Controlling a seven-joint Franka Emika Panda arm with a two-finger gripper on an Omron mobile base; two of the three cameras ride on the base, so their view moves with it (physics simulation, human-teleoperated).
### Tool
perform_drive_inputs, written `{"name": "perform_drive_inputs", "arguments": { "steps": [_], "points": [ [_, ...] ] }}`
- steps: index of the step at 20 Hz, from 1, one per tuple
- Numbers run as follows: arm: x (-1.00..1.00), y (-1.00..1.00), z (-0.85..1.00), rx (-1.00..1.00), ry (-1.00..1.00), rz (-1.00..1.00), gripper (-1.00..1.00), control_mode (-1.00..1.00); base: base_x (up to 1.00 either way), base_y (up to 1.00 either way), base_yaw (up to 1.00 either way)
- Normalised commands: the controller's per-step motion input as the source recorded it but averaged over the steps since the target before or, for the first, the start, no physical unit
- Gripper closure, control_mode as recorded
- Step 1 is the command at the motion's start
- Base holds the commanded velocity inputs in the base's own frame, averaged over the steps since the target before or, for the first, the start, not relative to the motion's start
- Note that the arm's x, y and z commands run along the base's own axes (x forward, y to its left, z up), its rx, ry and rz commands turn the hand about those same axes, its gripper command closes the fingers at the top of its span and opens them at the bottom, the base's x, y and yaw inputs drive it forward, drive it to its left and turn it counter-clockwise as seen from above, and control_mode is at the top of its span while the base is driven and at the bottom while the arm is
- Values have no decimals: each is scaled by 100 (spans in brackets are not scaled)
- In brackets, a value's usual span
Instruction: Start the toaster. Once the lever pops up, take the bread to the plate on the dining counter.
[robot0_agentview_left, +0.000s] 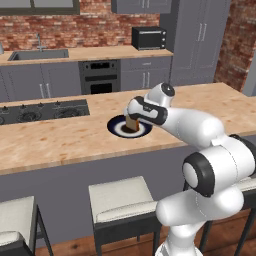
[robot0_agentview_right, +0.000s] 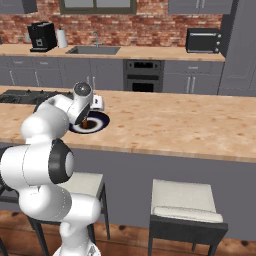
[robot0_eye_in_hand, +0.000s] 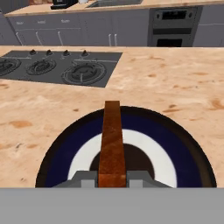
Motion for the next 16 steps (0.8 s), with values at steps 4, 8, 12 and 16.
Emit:
{"name": "perform_drive_inputs", "arguments": {
  "steps": [4, 8, 12, 16],
  "points": [
    [0, 5, 0, 0, 0, 0, 100, -100, 0, 0, 0],
    [0, 3, 0, 0, 0, 0, -100, -100, 0, 0, 0],
    [0, 0, 0, 0, 0, 0, -100, -100, 0, 0, 0],
    [0, 0, 0, 0, 0, 0, -100, -100, 0, 0, 0]
  ]
}}
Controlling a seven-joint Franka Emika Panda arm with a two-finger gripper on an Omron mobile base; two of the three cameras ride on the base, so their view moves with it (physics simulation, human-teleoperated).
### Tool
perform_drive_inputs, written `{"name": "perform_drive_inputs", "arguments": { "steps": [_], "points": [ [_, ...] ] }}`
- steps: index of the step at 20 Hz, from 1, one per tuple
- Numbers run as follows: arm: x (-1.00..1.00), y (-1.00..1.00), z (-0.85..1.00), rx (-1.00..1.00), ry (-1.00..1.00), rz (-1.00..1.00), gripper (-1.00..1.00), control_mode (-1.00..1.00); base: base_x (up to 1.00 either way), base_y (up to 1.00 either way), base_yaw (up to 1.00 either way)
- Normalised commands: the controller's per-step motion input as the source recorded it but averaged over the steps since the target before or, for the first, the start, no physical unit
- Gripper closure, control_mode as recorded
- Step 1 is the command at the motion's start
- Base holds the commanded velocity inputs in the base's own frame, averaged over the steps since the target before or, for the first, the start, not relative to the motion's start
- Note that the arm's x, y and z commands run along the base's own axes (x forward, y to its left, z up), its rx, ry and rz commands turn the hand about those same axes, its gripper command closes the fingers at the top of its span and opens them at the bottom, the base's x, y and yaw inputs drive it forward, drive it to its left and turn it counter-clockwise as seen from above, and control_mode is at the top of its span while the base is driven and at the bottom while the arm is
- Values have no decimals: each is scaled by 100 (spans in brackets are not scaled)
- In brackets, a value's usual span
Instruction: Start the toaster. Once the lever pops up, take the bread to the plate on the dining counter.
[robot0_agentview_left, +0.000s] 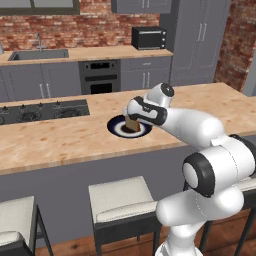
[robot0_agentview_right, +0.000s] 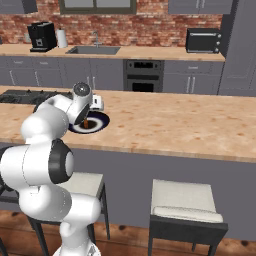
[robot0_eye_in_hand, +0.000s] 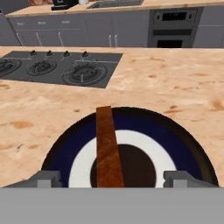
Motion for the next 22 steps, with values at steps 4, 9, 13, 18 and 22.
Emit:
{"name": "perform_drive_inputs", "arguments": {
  "steps": [4, 9, 13, 18, 22],
  "points": [
    [0, 0, 0, 0, 0, 0, -100, -100, 0, 0, 0],
    [0, 0, 12, 0, 0, 0, -100, -100, 0, 0, 0],
    [0, 0, 31, 0, 0, 0, -100, -100, 0, 0, 0],
    [0, 0, 38, 0, 3, 0, -100, -100, 0, 0, 0],
    [-1, 0, 42, 0, 6, 0, -100, -100, 0, 0, 0]
  ]
}}
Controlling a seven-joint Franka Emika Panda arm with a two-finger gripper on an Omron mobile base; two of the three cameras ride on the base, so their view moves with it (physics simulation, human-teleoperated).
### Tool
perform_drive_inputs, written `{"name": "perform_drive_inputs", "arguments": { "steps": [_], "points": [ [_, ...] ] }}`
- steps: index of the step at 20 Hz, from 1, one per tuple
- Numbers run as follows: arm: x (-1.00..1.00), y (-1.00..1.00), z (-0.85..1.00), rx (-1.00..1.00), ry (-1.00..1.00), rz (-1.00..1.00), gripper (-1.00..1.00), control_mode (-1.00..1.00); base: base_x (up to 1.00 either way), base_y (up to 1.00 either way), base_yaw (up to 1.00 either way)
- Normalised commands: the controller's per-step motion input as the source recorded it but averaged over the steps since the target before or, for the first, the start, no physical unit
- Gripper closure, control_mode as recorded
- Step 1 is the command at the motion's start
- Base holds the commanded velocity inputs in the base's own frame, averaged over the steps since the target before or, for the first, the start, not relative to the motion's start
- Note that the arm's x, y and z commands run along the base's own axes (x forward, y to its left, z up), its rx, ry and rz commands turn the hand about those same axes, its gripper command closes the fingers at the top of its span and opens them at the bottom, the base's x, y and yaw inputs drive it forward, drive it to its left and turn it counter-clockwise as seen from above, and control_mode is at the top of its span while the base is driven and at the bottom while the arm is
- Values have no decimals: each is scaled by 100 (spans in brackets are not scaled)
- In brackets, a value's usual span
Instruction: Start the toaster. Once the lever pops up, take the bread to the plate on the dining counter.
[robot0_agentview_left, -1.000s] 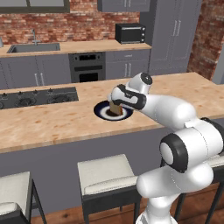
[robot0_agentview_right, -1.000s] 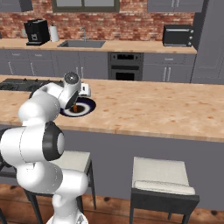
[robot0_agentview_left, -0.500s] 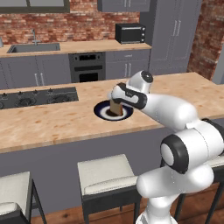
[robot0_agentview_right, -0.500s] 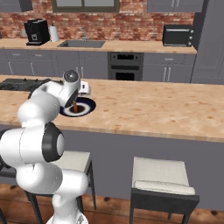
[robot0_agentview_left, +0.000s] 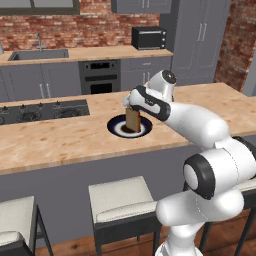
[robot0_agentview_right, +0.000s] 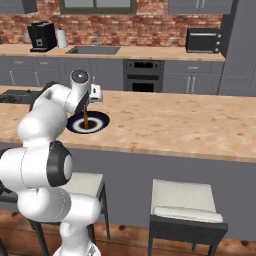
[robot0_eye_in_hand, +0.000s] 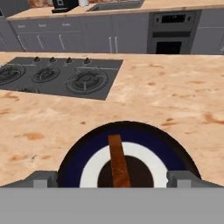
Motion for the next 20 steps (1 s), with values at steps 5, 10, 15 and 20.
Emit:
{"name": "perform_drive_inputs", "arguments": {
  "steps": [5, 10, 15, 20],
  "points": [
    [-36, 0, 44, 0, 5, -1, -100, -100, 0, 0, 0],
    [-82, -4, 25, 0, 3, -8, -100, -100, 0, 0, 0],
    [-100, -15, 13, 0, 1, -11, -100, -100, 0, 0, 0],
    [-98, -18, 20, 0, 1, -12, -100, -100, 0, 0, 0]
  ]
}}
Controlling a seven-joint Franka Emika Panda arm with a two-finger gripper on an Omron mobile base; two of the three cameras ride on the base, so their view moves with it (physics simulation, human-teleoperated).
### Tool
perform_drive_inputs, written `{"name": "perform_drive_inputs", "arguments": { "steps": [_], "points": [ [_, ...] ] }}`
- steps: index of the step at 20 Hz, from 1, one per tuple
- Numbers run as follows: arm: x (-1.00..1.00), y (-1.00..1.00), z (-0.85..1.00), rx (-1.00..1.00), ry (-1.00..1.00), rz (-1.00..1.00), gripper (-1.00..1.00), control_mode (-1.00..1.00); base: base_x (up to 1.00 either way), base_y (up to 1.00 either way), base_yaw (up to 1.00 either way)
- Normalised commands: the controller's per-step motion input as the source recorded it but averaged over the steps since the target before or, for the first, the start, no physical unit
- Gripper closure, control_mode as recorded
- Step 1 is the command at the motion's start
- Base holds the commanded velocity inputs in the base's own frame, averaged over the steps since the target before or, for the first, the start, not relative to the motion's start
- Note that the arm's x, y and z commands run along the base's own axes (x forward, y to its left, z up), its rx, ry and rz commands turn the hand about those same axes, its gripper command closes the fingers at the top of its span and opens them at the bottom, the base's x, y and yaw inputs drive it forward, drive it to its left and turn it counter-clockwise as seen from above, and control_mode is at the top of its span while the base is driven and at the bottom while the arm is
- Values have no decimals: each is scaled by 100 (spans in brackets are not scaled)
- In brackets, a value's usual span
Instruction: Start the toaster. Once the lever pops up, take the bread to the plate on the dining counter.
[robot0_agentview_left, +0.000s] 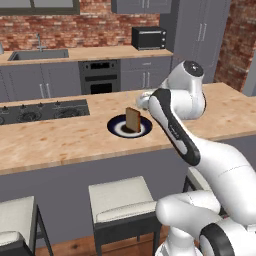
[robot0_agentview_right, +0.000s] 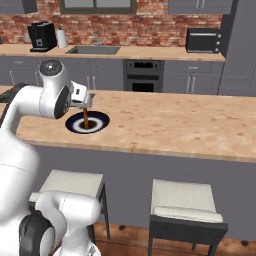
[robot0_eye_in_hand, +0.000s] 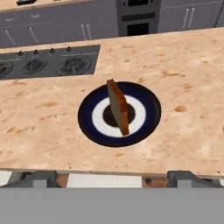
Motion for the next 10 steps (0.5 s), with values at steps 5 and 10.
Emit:
{"name": "perform_drive_inputs", "arguments": {
  "steps": [5, 10],
  "points": [
    [-98, -21, 19, 0, 0, -12, -100, -100, 0, 0, 0],
    [-94, -25, 22, 0, 1, -8, -100, -100, 0, 0, 0]
  ]
}}
